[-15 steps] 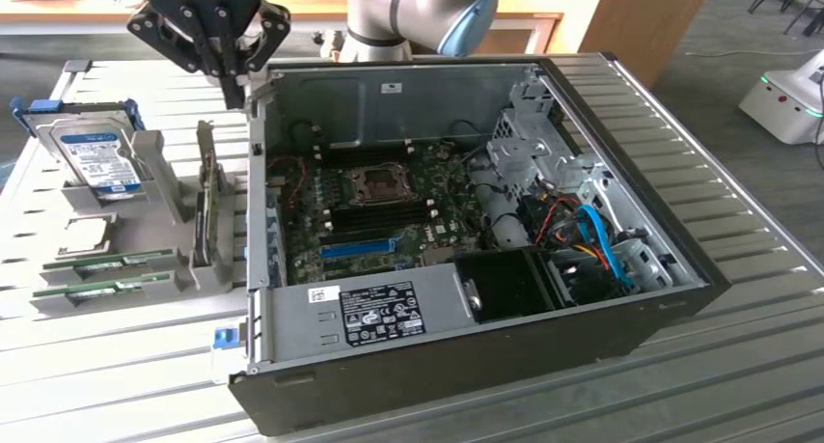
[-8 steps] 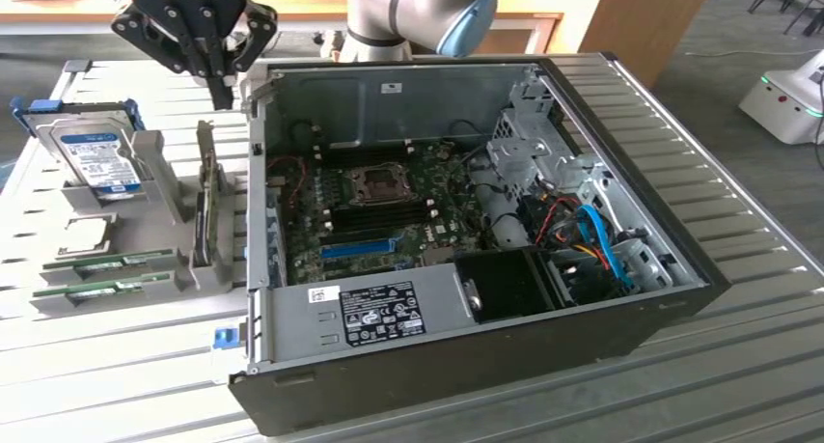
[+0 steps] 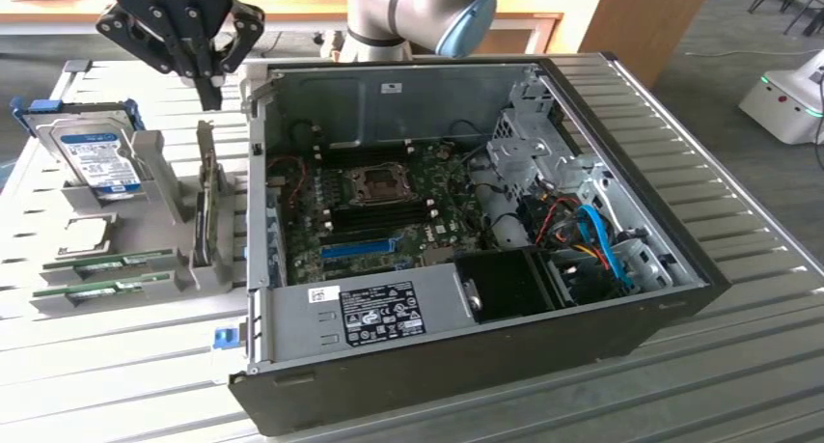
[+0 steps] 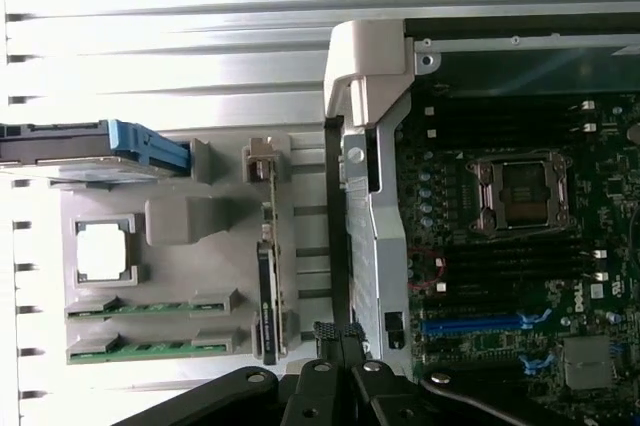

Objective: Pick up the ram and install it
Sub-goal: 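Reach for the ram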

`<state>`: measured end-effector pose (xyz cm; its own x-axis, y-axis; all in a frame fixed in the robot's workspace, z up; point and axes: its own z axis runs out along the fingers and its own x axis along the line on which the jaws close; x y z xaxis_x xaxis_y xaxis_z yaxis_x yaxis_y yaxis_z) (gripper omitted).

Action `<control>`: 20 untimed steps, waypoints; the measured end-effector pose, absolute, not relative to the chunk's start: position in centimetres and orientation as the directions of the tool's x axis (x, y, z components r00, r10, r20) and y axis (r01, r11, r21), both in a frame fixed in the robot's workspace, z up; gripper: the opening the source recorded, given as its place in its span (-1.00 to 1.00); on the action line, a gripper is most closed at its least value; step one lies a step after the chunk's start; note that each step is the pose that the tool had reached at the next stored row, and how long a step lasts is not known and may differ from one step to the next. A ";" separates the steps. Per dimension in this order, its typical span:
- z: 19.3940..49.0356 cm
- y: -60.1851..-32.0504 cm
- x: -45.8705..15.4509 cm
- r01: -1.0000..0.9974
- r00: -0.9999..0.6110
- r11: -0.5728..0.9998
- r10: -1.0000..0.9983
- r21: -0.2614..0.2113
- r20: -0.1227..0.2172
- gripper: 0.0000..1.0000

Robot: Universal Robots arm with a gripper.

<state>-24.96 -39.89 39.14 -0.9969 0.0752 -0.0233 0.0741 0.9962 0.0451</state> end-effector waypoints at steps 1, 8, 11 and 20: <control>39.1 -39.9 -25.1 0.074 -0.997 0.996 0.075 0.045 -0.023 -0.79; 39.1 -39.9 -26.1 0.074 -0.997 0.996 0.075 0.045 -0.023 -0.79; 39.1 -39.9 -26.6 0.074 -0.997 0.996 0.075 0.045 -0.023 -0.79; 39.1 -39.9 -28.1 0.074 -0.997 0.996 0.075 0.045 -0.023 -0.79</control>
